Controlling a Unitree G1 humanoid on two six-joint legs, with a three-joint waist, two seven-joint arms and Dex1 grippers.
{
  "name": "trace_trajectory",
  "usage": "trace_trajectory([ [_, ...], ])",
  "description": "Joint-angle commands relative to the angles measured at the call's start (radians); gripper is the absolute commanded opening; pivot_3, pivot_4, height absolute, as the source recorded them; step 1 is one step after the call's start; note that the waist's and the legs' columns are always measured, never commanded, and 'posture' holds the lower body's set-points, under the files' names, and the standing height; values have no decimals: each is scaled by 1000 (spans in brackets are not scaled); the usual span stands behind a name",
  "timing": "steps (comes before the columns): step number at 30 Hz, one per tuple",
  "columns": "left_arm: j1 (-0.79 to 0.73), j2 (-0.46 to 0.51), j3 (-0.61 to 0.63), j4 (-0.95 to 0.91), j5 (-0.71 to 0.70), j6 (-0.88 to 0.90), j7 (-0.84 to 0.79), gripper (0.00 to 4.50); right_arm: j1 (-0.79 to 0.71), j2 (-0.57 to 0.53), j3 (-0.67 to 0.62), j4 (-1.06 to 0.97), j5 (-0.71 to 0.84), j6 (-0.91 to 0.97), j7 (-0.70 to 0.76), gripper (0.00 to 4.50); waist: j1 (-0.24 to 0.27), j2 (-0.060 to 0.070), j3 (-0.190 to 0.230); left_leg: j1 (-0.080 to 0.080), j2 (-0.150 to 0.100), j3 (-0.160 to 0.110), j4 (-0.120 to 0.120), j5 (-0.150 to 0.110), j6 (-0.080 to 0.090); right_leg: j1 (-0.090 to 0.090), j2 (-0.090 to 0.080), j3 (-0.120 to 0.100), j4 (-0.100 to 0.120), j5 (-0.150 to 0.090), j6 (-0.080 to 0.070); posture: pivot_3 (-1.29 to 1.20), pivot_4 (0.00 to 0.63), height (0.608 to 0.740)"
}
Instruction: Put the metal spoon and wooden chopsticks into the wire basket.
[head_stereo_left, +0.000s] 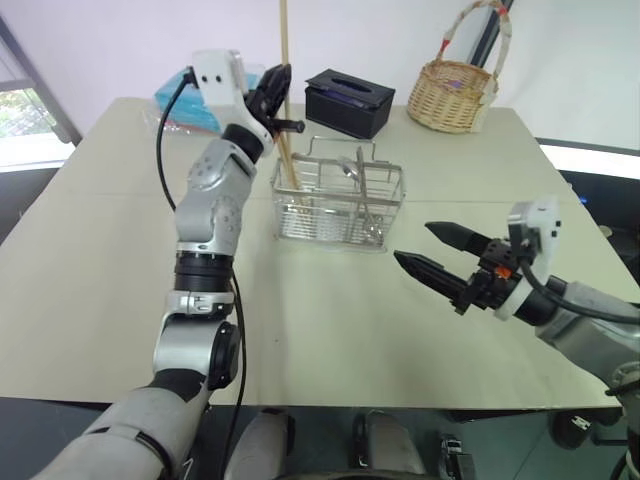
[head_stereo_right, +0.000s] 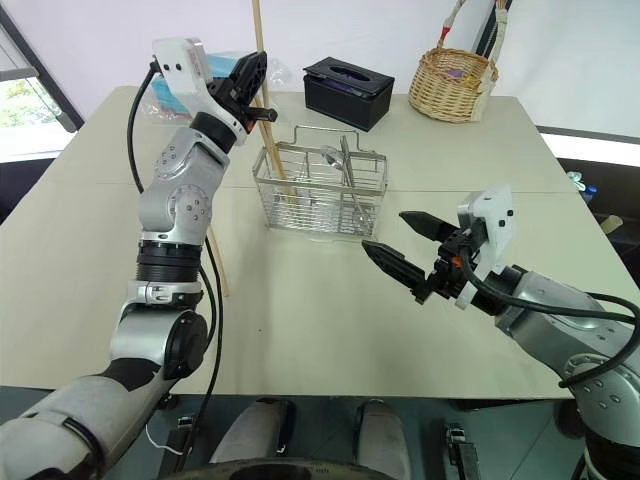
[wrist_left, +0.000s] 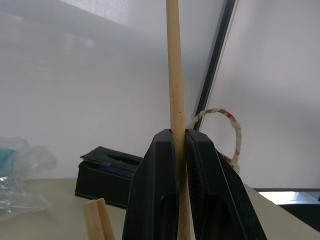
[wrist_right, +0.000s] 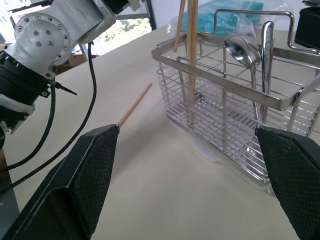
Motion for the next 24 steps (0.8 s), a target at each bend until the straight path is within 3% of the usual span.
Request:
trace_trajectory([
  [1, -23, 6, -2, 22, 26, -65, -14, 41, 4, -6, -31, -28, 1, -32, 7, 4500, 0, 0, 0, 0, 0, 0, 0, 0, 0, 0, 0, 0, 0, 0, 0, 0, 150, 661],
  [6, -14, -2, 5, 79, 31, -93, -24, 41, 16, -4, -30, -27, -5, -42, 11, 4500, 1, 0, 0, 0, 0, 0, 0, 0, 0, 0, 0, 0, 0, 0, 0, 0, 150, 661],
  [9, -17, -16, 21, 108, 10, -75, -18, 1165, 23, -6, -31, -23, -12, -47, 15, 4500, 1, 0, 0, 0, 0, 0, 0, 0, 0, 0, 0, 0, 0, 0, 0, 0, 150, 661],
  [15, -24, -22, 50, 111, -15, -60, -12, 4275, 31, -5, -36, -17, -20, -53, 17, 4500, 0, 0, 0, 0, 0, 0, 0, 0, 0, 0, 0, 0, 0, 0, 0, 0, 150, 661],
  [16, -22, -19, 51, 104, -14, -54, -10, 4453, 31, -4, -35, -17, -21, -53, 17, 4500, 0, 0, 0, 0, 0, 0, 0, 0, 0, 0, 1, 0, 0, 0, 0, 0, 150, 661],
  [24, -23, 85, 67, -39, -22, 77, 14, 4453, 13, 4, -16, 11, -51, -59, 31, 4500, -4, 0, 0, 0, 1, 0, 0, 0, 0, 0, 2, 0, 0, 0, 0, 0, 150, 661],
])
